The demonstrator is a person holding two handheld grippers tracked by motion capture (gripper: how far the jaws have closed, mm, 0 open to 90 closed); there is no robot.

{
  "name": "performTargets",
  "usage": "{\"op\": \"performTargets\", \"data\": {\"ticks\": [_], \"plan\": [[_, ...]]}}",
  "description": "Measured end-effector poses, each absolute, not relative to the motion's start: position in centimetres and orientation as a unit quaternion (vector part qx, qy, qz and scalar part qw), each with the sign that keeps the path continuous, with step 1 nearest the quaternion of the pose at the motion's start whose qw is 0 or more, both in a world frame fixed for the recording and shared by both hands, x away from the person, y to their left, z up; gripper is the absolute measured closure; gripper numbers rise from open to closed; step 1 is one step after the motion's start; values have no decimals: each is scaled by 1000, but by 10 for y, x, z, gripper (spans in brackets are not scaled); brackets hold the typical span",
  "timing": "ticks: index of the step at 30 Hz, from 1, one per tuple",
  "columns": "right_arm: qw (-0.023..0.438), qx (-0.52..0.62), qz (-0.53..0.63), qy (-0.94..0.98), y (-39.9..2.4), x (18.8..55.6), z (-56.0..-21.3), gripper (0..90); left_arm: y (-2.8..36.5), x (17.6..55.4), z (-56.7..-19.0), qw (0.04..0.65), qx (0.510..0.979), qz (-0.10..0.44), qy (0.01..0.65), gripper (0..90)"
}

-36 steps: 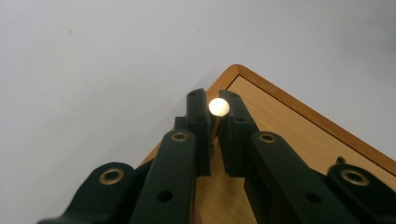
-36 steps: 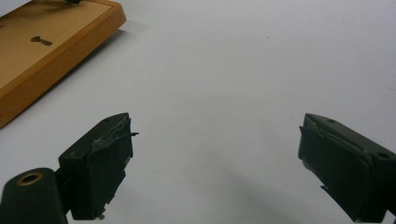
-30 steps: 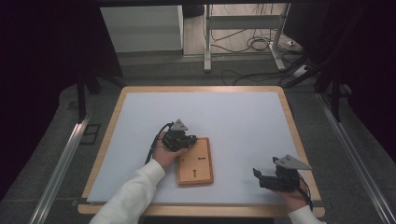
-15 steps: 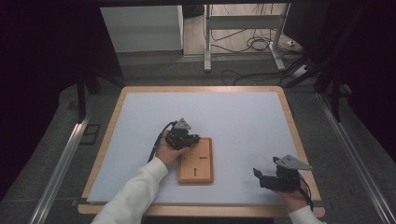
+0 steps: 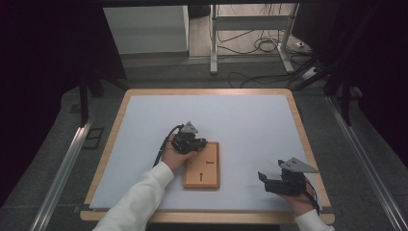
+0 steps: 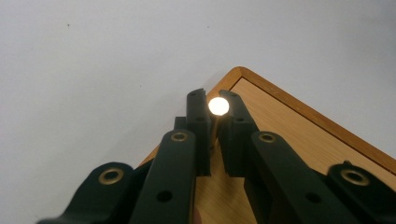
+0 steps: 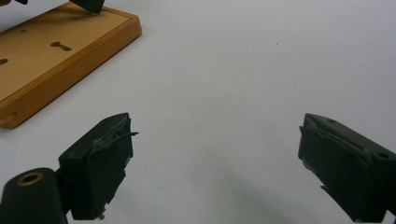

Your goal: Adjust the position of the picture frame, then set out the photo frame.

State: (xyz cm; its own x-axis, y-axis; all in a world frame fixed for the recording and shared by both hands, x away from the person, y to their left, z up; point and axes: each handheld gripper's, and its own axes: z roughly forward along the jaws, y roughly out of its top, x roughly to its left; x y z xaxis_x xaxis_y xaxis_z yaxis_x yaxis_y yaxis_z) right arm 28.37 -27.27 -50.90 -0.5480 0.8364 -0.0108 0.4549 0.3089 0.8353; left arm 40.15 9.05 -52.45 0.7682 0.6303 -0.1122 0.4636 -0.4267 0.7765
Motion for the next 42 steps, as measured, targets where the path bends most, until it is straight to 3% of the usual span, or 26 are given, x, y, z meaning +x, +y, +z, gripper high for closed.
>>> {"op": "performTargets", "data": {"ticks": [1, 2, 9, 13, 24, 42], "plan": [[230, 414, 415, 777, -271, 284, -509, 103, 91, 401, -524, 427, 838, 98, 326, 742], [230, 414, 415, 777, -271, 284, -509, 103, 91, 401, -524, 426, 838, 98, 327, 742], [234, 411, 415, 777, -269, 283, -509, 103, 103, 388, -515, 421, 839, 138, 316, 437], [235, 413, 414, 777, -270, 283, -510, 104, 112, 382, -508, 429, 841, 142, 298, 375], [241, 410, 411, 778, -271, 277, -509, 103, 123, 383, -507, 436, 839, 131, 298, 366], [249, 362, 415, 797, -255, 265, -502, 104, 106, 398, -520, 421, 858, 105, 274, 411]]}}
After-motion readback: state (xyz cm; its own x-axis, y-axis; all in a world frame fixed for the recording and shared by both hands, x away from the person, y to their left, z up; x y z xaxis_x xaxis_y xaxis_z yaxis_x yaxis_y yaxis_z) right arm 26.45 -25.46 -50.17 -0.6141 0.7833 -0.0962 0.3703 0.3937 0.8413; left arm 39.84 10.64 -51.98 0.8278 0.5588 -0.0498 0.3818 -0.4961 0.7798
